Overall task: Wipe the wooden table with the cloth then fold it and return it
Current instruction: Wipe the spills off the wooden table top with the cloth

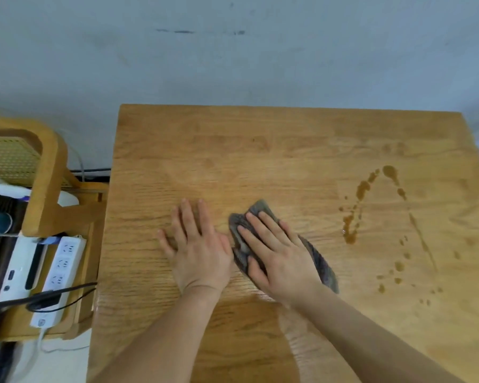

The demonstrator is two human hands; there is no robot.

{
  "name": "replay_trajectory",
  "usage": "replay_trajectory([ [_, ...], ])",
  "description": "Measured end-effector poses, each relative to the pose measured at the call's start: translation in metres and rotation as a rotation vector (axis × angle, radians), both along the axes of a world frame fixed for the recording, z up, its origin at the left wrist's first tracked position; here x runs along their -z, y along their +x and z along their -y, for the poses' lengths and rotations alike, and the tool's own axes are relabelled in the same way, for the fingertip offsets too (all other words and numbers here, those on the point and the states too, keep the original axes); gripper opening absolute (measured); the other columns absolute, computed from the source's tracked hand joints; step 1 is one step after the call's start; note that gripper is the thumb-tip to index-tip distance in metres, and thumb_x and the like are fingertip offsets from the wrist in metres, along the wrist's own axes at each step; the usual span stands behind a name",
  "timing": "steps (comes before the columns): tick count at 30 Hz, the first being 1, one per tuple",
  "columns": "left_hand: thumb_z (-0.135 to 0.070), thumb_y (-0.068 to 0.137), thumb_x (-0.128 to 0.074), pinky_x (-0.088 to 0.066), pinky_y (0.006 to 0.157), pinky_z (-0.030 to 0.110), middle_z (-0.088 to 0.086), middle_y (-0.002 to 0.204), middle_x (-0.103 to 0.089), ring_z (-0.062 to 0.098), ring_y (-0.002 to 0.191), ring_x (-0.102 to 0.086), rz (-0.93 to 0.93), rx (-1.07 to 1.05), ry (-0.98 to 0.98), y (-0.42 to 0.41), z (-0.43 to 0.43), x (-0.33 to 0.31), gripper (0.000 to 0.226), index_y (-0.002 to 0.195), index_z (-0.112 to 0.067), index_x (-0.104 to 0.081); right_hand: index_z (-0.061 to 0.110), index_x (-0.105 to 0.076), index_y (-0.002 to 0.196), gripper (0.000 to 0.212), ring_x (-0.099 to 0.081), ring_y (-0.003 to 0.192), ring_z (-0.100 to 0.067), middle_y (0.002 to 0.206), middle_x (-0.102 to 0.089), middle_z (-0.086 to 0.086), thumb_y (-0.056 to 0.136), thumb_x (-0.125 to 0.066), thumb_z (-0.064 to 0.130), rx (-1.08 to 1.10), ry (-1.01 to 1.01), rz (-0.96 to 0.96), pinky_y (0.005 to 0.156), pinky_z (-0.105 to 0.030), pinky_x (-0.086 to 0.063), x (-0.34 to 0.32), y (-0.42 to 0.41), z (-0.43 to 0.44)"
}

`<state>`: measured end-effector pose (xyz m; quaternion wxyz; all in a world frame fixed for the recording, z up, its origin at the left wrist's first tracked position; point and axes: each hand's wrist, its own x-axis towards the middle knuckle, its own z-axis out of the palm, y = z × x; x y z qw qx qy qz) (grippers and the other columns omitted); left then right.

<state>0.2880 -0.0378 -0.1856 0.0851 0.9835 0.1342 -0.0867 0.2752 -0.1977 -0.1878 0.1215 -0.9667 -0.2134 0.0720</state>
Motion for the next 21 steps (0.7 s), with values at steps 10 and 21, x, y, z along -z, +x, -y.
replay_trajectory([
  [10, -0.032, 0.086, -0.029, -0.011, 0.111, 0.06, 0.016, 0.154, -0.027, 0.034, 0.142, -0.018, -0.001, 0.018, 0.018, 0.0, -0.001, 0.0, 0.064, 0.147, -0.013, -0.03, 0.018, -0.03, 0.152, 0.06, -0.015, 0.149, -0.025, 0.161, -0.021, -0.005, 0.097, -0.03, 0.043, 0.468, -0.027, 0.028, 0.12, -0.048, -0.012, 0.008, 0.118, -0.027],
  [21, -0.035, 0.091, -0.033, -0.004, 0.115, 0.055, 0.008, 0.159, -0.012, 0.028, 0.145, -0.005, -0.007, -0.03, -0.004, 0.003, 0.0, 0.0, 0.064, 0.151, -0.019, -0.017, 0.019, -0.036, 0.15, 0.06, -0.02, 0.148, -0.023, 0.16, -0.026, -0.004, 0.095, -0.033, 0.043, 0.321, -0.05, 0.03, 0.118, -0.049, -0.019, 0.005, 0.045, -0.001],
])
